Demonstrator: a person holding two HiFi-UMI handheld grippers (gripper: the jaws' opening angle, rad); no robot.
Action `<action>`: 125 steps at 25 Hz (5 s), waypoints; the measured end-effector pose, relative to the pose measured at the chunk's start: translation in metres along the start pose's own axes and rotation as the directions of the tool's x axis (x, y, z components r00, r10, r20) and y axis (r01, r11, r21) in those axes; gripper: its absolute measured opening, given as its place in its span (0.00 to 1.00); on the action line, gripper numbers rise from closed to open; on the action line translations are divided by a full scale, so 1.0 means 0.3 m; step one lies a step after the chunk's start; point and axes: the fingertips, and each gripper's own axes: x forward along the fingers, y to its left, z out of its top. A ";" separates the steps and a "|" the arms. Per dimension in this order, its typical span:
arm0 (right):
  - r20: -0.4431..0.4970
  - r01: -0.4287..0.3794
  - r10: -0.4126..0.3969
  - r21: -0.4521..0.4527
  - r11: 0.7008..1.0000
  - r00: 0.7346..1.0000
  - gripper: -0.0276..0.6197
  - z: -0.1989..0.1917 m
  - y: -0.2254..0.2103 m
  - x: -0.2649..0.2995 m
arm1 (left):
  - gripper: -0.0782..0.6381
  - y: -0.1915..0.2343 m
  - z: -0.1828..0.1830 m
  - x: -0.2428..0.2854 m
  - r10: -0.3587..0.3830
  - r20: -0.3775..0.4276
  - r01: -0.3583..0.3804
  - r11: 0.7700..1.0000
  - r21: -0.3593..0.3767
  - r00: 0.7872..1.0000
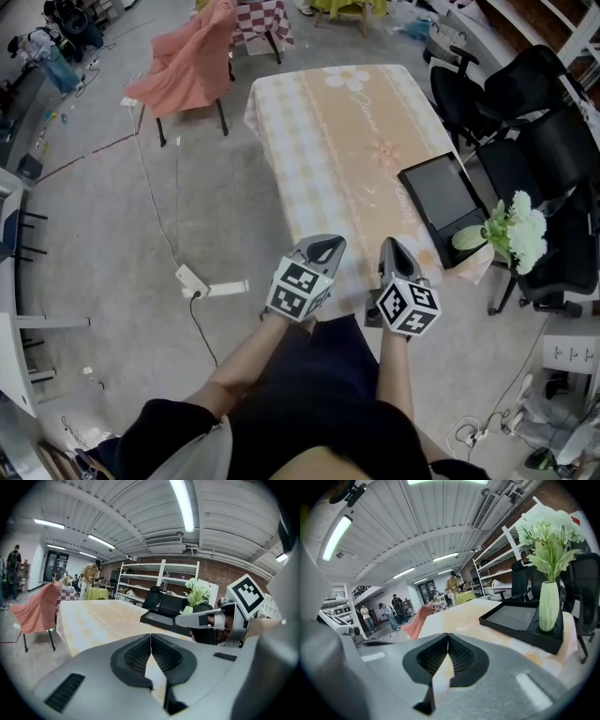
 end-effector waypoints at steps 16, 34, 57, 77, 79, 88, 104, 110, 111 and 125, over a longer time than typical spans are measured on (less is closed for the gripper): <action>-0.135 -0.113 0.100 -0.093 0.989 0.986 0.05 0.025 -0.041 0.230 | 0.12 0.127 0.013 0.129 0.129 -0.013 -0.129 0.985 -0.110 0.992; -0.301 -0.272 0.203 -0.206 0.940 0.932 0.05 -0.016 -0.003 0.429 | 0.12 0.282 -0.004 0.163 0.287 -0.030 -0.287 0.936 -0.204 0.958; -0.554 -0.472 0.217 -0.374 0.798 0.804 0.16 -0.158 0.048 0.565 | 0.12 0.372 -0.062 0.185 0.397 -0.066 -0.397 0.865 -0.308 0.916; -0.654 -0.519 0.108 -0.478 0.708 0.749 0.16 -0.219 0.045 0.604 | 0.12 0.408 -0.066 0.175 0.399 -0.078 -0.401 0.854 -0.331 0.914; -0.658 -0.519 0.097 -0.485 0.704 0.747 0.16 -0.219 0.042 0.607 | 0.12 0.408 -0.065 0.176 0.396 -0.078 -0.398 0.857 -0.327 0.915; -0.681 -0.515 0.061 -0.490 0.703 0.730 0.16 -0.228 0.022 0.623 | 0.12 0.407 -0.078 0.169 0.395 -0.084 -0.400 0.856 -0.327 0.915; -0.664 -0.505 0.053 -0.512 0.695 0.746 0.06 -0.218 0.008 0.636 | 0.12 0.411 -0.081 0.155 0.409 -0.087 -0.414 0.850 -0.326 0.909; -0.655 -0.496 0.055 -0.512 0.701 0.754 0.06 -0.213 0.012 0.632 | 0.12 0.412 -0.071 0.144 0.412 -0.084 -0.416 0.853 -0.314 0.907; -0.652 -0.493 0.059 -0.508 0.707 0.756 0.06 -0.209 0.013 0.631 | 0.12 0.410 -0.070 0.143 0.410 -0.084 -0.414 0.855 -0.312 0.908; -0.554 -0.386 0.103 -0.424 0.819 0.826 0.06 -0.118 0.031 0.592 | 0.12 0.371 -0.028 0.108 0.373 -0.054 -0.374 0.887 -0.270 0.926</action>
